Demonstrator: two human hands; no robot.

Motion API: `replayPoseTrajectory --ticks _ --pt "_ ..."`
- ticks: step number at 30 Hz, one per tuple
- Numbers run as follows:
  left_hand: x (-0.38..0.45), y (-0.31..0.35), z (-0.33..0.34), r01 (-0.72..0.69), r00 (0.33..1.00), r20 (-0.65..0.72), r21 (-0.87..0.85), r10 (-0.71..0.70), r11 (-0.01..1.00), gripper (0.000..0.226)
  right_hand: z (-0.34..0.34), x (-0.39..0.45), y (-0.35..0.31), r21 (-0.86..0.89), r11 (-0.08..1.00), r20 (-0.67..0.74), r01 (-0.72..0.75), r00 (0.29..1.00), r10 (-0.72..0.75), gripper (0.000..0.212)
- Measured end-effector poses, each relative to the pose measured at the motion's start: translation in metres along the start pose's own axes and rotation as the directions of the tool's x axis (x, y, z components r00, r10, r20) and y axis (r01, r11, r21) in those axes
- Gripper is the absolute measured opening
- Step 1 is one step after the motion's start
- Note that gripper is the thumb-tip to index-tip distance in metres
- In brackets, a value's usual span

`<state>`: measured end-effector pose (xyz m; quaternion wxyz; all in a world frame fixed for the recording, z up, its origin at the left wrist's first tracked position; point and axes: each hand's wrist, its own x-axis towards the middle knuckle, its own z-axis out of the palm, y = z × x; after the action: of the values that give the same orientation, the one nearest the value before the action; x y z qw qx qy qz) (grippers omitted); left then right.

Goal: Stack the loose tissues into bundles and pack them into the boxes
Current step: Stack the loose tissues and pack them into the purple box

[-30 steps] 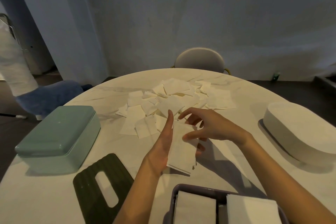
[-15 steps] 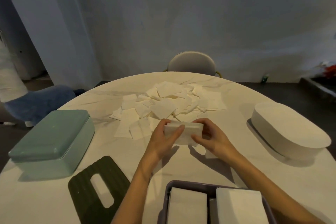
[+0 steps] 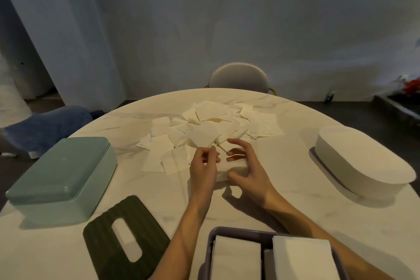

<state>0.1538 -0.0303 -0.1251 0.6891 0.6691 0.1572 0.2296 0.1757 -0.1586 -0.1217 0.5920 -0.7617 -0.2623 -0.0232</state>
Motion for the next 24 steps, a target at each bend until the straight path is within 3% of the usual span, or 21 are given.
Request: replayPoseTrajectory --ticks 7,13,17,20,24 --pt "0.0 0.001 0.0 -0.038 0.999 -0.026 0.036 0.039 0.999 0.033 -0.007 0.003 0.008 -0.086 0.996 0.019 0.019 1.0 -0.018 0.068" --pt "0.0 0.001 -0.001 -0.049 0.997 -0.052 0.117 0.055 0.992 0.03 -0.016 -0.003 0.016 -0.111 0.99 0.025 0.092 0.996 -0.09 0.037" --pt "-0.001 0.0 0.0 -0.08 0.995 -0.042 0.114 0.085 0.99 0.032 -0.015 -0.003 0.017 -0.118 0.99 0.07 0.083 0.995 -0.075 0.046" --pt "-0.004 0.008 -0.006 -0.149 0.989 0.033 0.143 0.146 0.978 0.034 -0.022 -0.005 0.017 -0.166 0.983 0.128 0.08 0.99 -0.058 0.044" --pt "-0.004 0.018 -0.017 -0.208 0.959 0.239 0.222 0.154 0.952 0.027 -0.031 -0.01 0.014 -0.227 0.967 0.178 0.113 0.981 -0.073 0.041"
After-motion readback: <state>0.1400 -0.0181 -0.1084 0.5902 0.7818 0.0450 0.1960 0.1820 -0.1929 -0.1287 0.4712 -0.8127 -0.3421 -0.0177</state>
